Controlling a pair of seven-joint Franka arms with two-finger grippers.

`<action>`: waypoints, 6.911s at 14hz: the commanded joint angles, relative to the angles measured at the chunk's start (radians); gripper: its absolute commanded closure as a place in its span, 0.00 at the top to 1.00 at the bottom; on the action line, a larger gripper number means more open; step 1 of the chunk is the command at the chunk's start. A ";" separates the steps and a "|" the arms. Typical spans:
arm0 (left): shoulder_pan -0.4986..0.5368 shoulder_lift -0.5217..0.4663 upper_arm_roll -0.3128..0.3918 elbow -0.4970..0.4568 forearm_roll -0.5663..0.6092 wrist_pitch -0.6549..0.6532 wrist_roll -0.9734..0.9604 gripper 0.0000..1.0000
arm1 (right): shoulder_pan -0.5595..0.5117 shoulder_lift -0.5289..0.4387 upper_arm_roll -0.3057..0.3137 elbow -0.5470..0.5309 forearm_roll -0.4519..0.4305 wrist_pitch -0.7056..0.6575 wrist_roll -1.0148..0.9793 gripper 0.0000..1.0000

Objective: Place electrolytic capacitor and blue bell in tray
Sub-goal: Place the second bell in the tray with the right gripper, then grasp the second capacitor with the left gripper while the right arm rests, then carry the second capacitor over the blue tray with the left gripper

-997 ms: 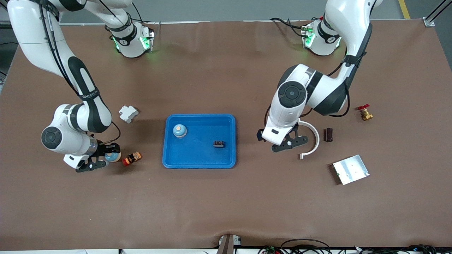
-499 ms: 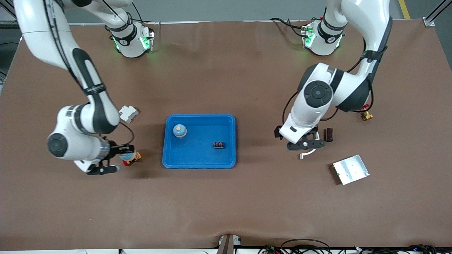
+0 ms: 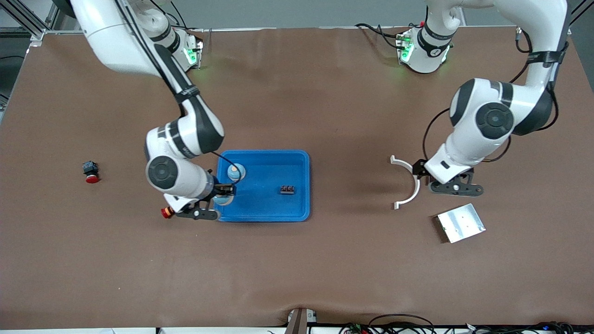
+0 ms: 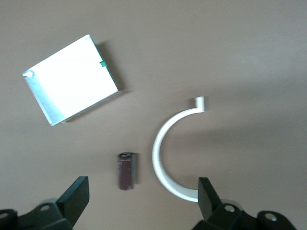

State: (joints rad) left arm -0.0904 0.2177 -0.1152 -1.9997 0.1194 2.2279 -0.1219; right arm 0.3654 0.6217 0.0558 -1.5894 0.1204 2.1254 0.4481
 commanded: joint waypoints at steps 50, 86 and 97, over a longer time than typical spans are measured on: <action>0.170 0.180 -0.006 -0.317 0.003 0.547 0.062 0.00 | -0.505 -0.352 -0.007 0.381 -0.079 -0.797 -0.398 1.00; -0.146 0.322 -0.388 0.352 0.132 -0.085 -2.217 0.00 | -0.477 -0.602 -0.011 0.104 -0.143 -0.616 -0.483 1.00; -0.467 0.566 -0.238 0.617 0.217 -0.086 -2.498 0.00 | -0.474 -0.599 -0.008 0.109 -0.116 -0.616 -0.474 1.00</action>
State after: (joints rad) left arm -0.4636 0.7166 -0.4310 -1.4835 0.3181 2.1623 -2.5880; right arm -0.1069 0.0335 0.0442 -1.4743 -0.0057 1.5135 -0.0312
